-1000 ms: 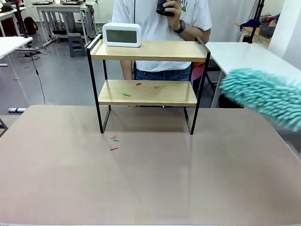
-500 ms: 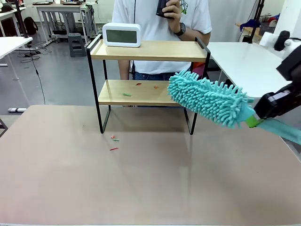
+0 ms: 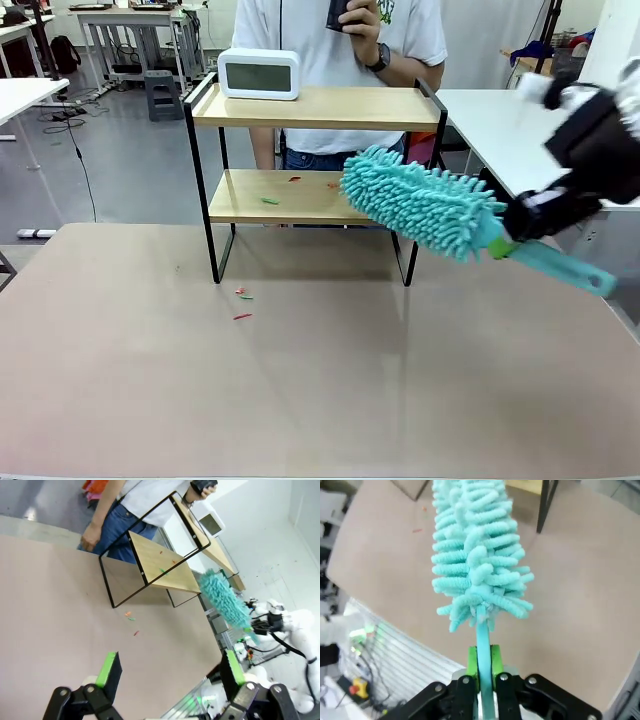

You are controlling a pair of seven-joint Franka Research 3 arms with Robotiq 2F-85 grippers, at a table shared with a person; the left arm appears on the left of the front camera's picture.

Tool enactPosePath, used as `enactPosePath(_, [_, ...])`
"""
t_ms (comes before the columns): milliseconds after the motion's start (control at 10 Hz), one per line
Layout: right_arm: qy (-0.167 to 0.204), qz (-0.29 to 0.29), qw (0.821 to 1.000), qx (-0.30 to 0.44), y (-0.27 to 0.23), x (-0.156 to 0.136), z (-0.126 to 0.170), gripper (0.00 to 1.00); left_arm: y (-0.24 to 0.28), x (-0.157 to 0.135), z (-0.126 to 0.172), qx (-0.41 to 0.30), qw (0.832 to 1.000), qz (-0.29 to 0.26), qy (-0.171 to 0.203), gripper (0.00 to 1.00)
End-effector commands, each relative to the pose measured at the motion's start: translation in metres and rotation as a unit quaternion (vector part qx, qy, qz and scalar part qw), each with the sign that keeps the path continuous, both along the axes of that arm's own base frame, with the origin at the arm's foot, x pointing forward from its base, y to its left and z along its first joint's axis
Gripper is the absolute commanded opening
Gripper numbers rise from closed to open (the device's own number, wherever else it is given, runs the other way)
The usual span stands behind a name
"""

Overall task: Clean the shelf.
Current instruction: Clean the remaining tier of the Shelf with the Duster once objects are removed.

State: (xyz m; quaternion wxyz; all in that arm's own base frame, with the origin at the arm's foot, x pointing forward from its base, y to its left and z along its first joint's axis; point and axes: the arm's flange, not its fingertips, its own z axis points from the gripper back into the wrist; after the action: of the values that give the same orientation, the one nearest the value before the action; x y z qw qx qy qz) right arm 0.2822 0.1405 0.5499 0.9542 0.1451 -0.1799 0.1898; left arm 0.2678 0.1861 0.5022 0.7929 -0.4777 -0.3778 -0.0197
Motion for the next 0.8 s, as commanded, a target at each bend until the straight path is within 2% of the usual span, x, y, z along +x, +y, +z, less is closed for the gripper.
enactPosePath(0, [-0.023,-0.059,0.998,0.001,0.029,0.043,0.0,0.12,-0.001,0.0,0.001,-0.002,1.0,-0.002,-0.013,1.0])
enactPosePath(300, [-0.03,-0.127,0.991,0.006,0.056,0.091,-0.019,0.12,-0.001,0.0,0.001,-0.002,1.0,-0.002,-0.013,1.0])
enactPosePath(400, [-0.005,-0.128,0.992,0.009,0.069,0.103,-0.029,0.12,-0.001,0.0,0.001,-0.002,1.0,-0.002,-0.013,1.0])
enactPosePath(700, [0.007,-0.173,0.984,0.033,0.099,0.119,-0.049,0.12,-0.001,0.0,0.001,-0.002,1.0,-0.002,-0.013,1.0])
